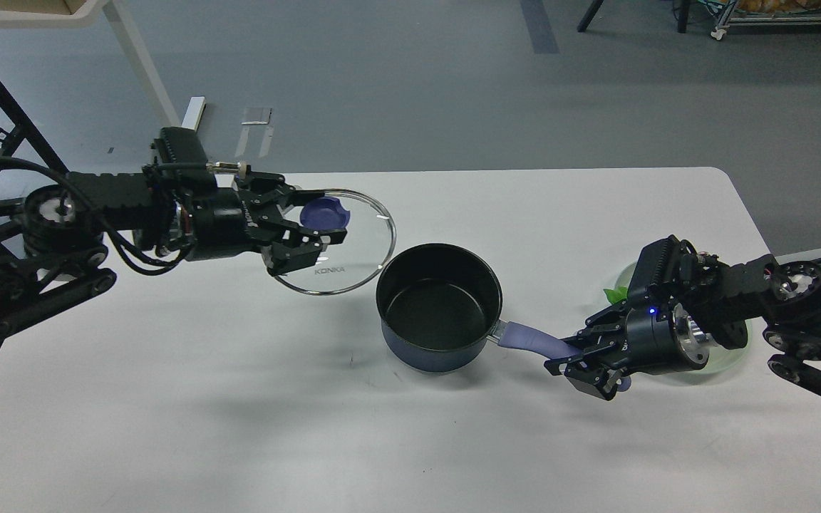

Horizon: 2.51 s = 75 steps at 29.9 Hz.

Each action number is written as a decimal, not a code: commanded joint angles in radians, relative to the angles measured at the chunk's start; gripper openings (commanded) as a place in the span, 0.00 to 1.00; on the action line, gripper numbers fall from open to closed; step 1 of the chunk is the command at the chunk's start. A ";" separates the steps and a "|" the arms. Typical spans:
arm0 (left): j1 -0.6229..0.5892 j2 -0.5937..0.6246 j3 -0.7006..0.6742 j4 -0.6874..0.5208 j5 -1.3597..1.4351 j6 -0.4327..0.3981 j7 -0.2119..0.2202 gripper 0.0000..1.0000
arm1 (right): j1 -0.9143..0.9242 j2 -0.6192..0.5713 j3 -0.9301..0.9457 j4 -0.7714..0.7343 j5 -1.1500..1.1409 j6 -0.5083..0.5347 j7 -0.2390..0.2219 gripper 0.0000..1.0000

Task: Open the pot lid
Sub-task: 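Carry the lid away from the pot and lower it onto the table, then open the left gripper, release the lid, and raise the left arm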

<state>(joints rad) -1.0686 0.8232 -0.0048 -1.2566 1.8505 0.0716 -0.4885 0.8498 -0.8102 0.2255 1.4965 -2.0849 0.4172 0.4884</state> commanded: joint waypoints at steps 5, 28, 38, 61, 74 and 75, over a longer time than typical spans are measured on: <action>0.182 0.201 0.002 -0.007 -0.001 0.111 0.000 0.35 | -0.001 0.000 0.000 -0.001 -0.001 0.000 0.000 0.32; 0.487 0.215 0.003 0.157 -0.030 0.341 0.000 0.42 | -0.005 0.003 0.000 -0.002 -0.001 0.000 0.000 0.32; 0.492 0.198 0.028 0.177 -0.028 0.356 0.000 0.67 | -0.005 0.003 0.000 -0.002 -0.001 0.002 0.000 0.32; 0.280 0.367 -0.009 -0.053 -0.650 -0.017 0.000 0.98 | -0.003 0.002 0.002 -0.002 0.000 0.000 0.000 0.33; 0.200 0.140 -0.058 0.129 -1.672 -0.205 0.000 0.99 | -0.005 0.002 0.002 -0.002 0.000 0.000 0.000 0.36; 0.202 0.110 -0.067 0.172 -1.680 -0.213 0.000 0.99 | -0.003 0.002 0.002 -0.002 0.000 0.000 0.000 0.37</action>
<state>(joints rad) -0.8723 1.0200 -0.0550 -1.1882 0.2179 -0.1296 -0.4884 0.8467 -0.8086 0.2271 1.4940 -2.0846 0.4185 0.4885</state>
